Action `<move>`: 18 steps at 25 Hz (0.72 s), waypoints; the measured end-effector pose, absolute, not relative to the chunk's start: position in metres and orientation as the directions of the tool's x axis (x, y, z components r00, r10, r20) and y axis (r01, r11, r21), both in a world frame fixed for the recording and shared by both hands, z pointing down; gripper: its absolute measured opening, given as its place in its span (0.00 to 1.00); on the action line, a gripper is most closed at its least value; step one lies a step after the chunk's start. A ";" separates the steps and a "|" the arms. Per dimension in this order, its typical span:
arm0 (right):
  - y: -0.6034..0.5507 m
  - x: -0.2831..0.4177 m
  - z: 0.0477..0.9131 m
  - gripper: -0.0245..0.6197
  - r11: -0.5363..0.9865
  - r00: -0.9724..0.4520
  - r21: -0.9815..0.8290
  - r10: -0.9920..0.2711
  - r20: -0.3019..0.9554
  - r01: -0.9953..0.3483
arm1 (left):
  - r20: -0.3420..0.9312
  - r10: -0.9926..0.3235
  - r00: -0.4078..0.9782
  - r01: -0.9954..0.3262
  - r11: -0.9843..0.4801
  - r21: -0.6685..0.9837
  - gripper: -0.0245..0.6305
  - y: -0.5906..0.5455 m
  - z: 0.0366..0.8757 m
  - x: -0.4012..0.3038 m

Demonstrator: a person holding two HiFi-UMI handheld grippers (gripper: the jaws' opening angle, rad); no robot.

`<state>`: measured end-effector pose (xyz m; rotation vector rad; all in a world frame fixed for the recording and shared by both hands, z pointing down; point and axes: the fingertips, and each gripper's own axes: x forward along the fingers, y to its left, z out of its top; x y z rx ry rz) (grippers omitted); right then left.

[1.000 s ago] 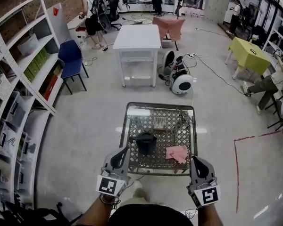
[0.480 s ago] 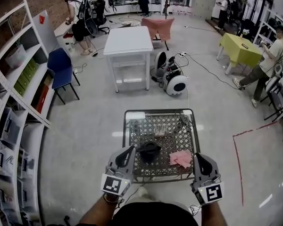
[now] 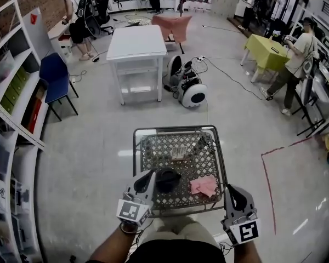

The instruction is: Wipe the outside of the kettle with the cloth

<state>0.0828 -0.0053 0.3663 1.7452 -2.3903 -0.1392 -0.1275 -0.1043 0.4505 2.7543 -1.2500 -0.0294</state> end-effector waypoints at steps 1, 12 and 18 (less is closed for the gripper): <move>-0.005 0.085 0.370 0.05 0.305 -0.292 0.178 -0.952 0.095 -0.935 | 0.043 -0.746 0.664 -0.745 -0.655 0.126 0.05 -0.108 0.459 -0.124; -0.030 0.104 0.441 0.05 0.369 -0.336 0.131 -0.916 0.218 -0.920 | 0.222 -0.715 0.663 -0.749 -0.626 0.216 0.05 -0.149 0.562 -0.088; -0.051 0.121 0.498 0.05 0.390 -0.350 0.099 -0.893 0.283 -0.915 | 0.340 -0.687 0.642 -0.762 -0.619 0.188 0.05 -0.161 0.613 -0.067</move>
